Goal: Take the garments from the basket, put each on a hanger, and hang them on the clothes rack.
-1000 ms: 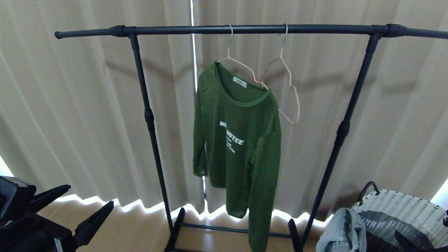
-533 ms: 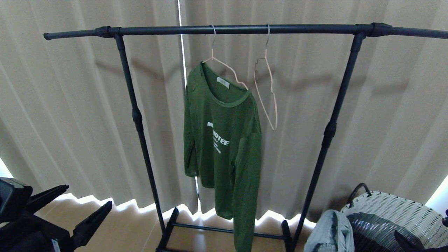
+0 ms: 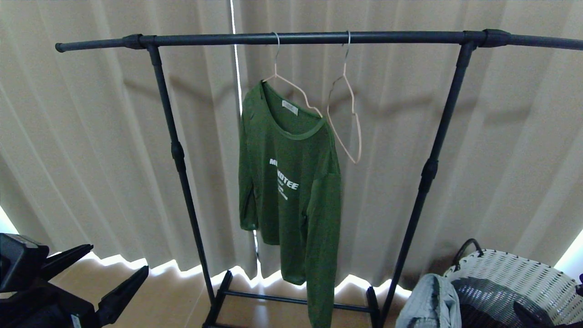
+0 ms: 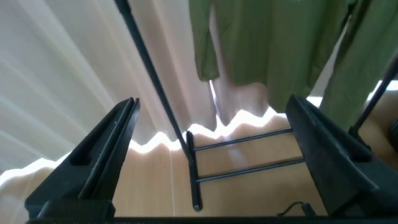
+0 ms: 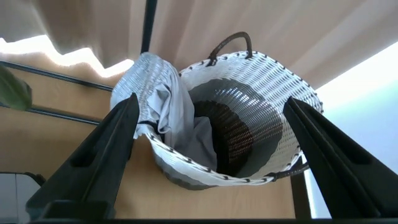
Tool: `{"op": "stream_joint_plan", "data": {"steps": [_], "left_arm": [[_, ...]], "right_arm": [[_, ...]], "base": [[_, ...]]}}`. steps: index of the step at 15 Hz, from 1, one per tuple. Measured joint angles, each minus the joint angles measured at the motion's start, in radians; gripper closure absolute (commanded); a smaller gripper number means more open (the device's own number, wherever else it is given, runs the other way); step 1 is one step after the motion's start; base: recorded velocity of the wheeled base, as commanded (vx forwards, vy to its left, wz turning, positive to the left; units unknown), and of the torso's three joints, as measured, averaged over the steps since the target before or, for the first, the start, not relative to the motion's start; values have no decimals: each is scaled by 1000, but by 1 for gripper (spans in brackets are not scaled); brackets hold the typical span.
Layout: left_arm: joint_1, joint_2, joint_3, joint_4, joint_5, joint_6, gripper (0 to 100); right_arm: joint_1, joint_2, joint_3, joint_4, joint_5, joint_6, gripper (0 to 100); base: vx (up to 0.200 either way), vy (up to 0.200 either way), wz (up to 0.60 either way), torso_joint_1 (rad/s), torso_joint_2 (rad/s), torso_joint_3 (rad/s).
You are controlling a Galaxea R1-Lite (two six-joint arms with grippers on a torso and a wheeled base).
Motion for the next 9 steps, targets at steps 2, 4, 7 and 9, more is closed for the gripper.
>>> {"op": "stream_joint_plan", "data": {"steps": [2, 4, 7, 9], "left_arm": [[-8, -1, 4, 0, 0, 1, 0], [-14, -3, 7, -1, 0, 6, 0], [-17, -4, 8, -1, 0, 7, 0], [-17, -4, 8, -1, 1, 8, 0]], "right_arm": [[0, -1, 2, 0, 0, -8, 0], [0, -1, 2, 0, 0, -9, 0], [0, -1, 4, 0, 0, -9, 0], [0, -1, 4, 0, 0, -9, 0]], "base": [[200, 0, 0, -7, 2, 5], [200, 0, 0, 0, 5, 5], [200, 0, 0, 5, 2, 1], [100, 0, 0, -1, 4, 1]]}}
